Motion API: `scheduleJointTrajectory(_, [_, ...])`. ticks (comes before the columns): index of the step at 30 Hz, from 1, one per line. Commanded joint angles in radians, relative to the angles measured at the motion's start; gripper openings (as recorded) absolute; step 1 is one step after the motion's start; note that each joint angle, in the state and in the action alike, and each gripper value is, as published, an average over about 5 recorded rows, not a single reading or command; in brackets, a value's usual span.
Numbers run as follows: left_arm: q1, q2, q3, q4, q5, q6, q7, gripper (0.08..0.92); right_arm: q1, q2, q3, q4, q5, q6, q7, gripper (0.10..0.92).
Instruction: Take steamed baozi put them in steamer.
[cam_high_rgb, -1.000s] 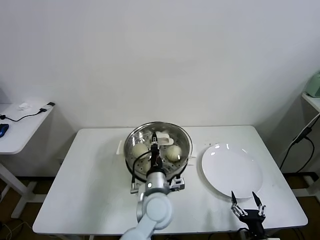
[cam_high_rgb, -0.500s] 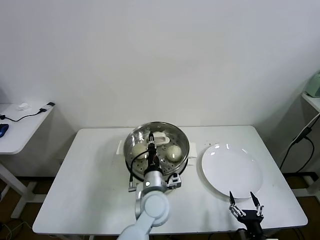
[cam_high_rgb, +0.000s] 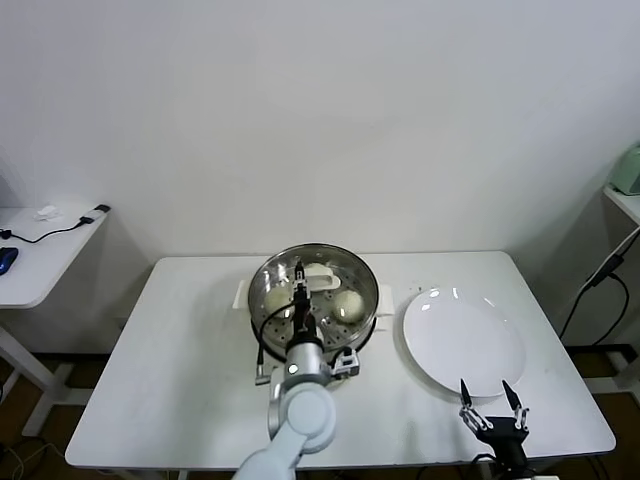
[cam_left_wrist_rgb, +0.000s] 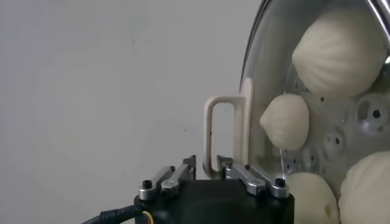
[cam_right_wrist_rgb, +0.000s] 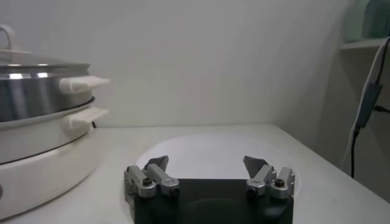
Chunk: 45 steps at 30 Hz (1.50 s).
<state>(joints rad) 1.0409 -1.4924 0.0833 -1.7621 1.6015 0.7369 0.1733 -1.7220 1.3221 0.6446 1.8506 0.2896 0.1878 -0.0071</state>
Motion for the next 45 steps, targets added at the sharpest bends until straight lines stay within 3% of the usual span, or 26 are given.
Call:
scheduleJointTrajectory(1, [0.011, 0.028, 0.011, -0.057, -0.042, -0.006, -0.001, 0.36, 0.001, -0.004, 0.002, 0.004, 0.0, -0.003, -0.001, 0.823])
scheduleJointTrajectory(13, [0.061, 0.111, 0.053, -0.249, -0.375, -0.083, -0.093, 0.707, 0.014, -0.002, -0.012, 0.002, -0.01, -0.02, 0.0, 0.823])
scheduleJointTrajectory(17, [0.098, 0.137, -0.003, -0.295, -0.678, -0.288, -0.191, 0.801, 0.018, -0.001, -0.018, 0.003, 0.001, -0.004, 0.008, 0.823])
scheduleJointTrajectory(21, [0.148, 0.134, -0.122, -0.334, -1.161, -0.611, -0.355, 0.821, 0.024, -0.003, -0.021, 0.001, 0.031, 0.041, 0.012, 0.823])
scheduleJointTrajectory(24, [0.192, 0.128, -0.24, -0.385, -1.435, -0.714, -0.423, 0.822, 0.028, -0.006, -0.024, -0.002, 0.042, 0.069, 0.012, 0.823])
scheduleJointTrajectory(33, [0.377, 0.161, -0.619, -0.391, -1.728, -0.826, -0.39, 0.823, 0.041, -0.024, -0.038, -0.016, 0.046, 0.115, 0.002, 0.823])
scheduleJointTrajectory(45, [0.55, 0.2, -0.779, -0.162, -1.82, -1.029, -0.392, 0.823, 0.075, -0.013, -0.039, -0.06, 0.043, 0.147, 0.01, 0.823])
